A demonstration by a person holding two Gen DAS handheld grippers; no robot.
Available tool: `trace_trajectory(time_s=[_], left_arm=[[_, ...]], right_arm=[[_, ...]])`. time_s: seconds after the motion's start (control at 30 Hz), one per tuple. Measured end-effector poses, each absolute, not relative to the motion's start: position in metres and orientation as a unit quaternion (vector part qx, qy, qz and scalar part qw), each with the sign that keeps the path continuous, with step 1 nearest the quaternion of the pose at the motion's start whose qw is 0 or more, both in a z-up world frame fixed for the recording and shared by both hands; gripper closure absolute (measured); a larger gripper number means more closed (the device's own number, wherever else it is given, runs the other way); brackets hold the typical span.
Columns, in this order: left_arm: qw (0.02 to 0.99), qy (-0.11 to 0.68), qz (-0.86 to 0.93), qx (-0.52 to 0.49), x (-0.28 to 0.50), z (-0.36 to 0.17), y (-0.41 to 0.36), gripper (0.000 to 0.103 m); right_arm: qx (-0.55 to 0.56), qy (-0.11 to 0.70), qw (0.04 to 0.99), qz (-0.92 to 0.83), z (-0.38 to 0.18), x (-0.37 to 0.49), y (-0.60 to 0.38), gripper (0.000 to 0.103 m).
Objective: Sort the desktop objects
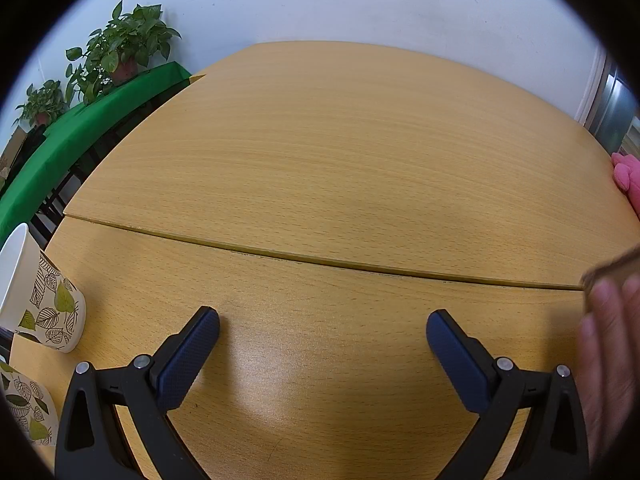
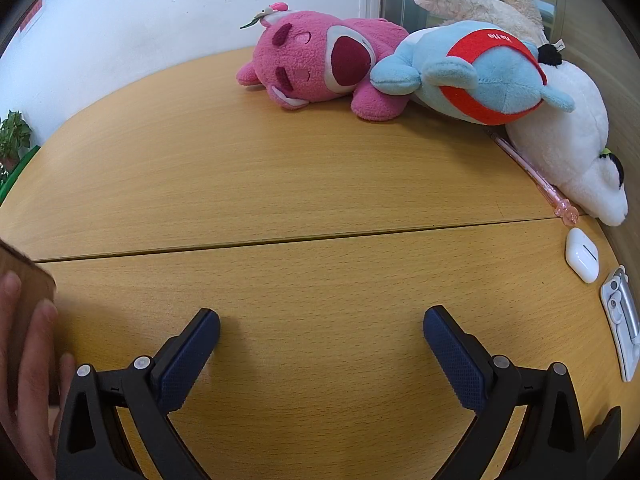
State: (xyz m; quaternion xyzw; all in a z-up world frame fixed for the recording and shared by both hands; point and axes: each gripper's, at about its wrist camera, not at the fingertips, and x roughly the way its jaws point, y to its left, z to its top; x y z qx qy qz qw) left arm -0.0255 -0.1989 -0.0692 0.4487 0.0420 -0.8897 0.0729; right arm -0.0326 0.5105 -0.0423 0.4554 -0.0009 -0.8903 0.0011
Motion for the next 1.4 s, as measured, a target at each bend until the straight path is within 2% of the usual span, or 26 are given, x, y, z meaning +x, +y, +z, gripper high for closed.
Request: trace_trajectory(time_s=[1.4], left_arm=[[0.072, 0.043, -0.89, 0.448, -0.0281, -0.0714, -0.1996, 0.0]], right_arm=[[0.455, 0.0, 0.003, -0.89, -0.0418, -0.0316, 0.51, 0.0]])
